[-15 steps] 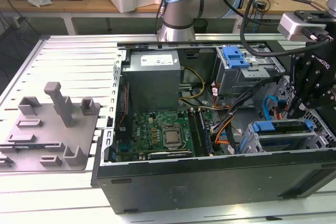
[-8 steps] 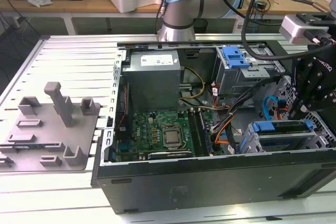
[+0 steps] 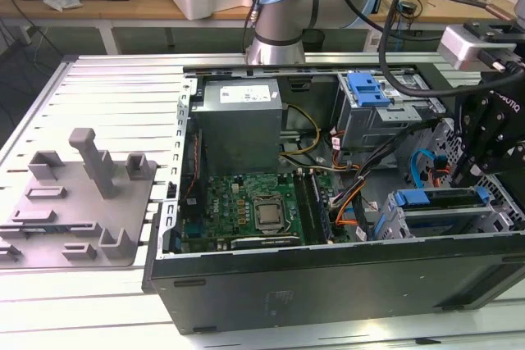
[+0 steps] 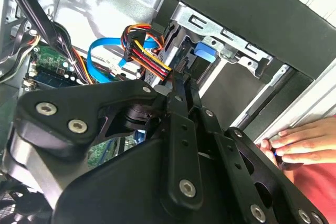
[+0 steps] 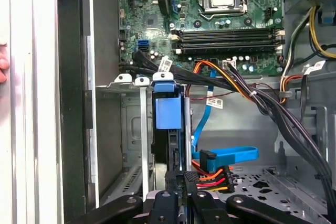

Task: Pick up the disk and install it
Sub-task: 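Insert the first disk wire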

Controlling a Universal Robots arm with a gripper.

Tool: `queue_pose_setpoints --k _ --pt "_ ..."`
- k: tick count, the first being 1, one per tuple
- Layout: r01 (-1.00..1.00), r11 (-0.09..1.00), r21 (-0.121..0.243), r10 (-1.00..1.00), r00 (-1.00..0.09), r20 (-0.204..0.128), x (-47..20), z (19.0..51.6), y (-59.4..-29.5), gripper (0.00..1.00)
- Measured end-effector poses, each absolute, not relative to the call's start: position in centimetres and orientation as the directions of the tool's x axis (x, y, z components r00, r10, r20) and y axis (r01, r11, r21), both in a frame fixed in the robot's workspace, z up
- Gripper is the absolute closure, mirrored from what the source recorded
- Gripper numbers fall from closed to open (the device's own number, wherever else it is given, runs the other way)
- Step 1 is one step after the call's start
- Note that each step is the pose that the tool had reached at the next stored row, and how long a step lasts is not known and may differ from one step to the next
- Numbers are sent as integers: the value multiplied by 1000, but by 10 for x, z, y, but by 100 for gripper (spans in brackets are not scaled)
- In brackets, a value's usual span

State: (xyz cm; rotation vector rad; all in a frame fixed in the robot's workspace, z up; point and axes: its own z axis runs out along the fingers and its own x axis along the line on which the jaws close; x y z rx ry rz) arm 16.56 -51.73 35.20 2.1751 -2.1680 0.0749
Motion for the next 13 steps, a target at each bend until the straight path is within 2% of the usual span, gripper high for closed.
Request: queue_pose_setpoints --k 13 --pt "-1000 -17 15 -996 18 84 166 350 -517 84"
